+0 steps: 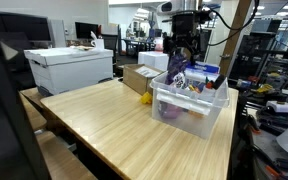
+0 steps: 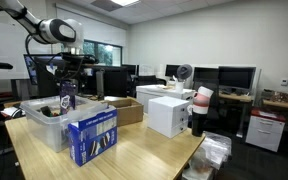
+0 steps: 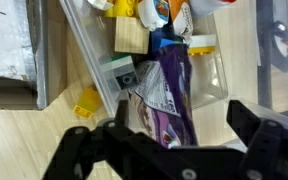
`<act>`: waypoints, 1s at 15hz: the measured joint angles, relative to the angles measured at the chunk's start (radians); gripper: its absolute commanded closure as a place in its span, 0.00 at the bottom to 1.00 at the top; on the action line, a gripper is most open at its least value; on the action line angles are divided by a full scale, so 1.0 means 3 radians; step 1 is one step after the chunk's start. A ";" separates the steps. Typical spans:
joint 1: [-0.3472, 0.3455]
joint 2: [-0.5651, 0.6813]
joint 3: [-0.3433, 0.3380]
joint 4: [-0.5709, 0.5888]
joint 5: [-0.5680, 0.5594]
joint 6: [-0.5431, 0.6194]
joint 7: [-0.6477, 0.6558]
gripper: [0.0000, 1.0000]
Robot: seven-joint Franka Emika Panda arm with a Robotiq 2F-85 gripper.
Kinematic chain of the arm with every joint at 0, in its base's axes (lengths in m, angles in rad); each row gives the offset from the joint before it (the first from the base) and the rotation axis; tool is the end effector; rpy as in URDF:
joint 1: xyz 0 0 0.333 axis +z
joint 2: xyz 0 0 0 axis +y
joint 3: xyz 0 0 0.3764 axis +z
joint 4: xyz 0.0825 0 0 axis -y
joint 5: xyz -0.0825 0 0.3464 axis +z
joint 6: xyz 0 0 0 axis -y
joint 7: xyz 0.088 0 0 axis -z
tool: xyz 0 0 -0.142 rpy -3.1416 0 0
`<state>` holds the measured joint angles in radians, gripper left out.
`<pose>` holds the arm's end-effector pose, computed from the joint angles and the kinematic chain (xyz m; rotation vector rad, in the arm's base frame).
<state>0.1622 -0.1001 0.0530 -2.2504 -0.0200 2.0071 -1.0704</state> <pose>0.4364 0.0940 0.4420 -2.4691 -1.8667 0.2169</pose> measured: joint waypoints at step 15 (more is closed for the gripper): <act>0.0000 0.0006 0.0015 0.0000 0.0000 0.0004 0.0000 0.56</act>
<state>0.1622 -0.0982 0.0575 -2.2503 -0.0201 2.0082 -1.0704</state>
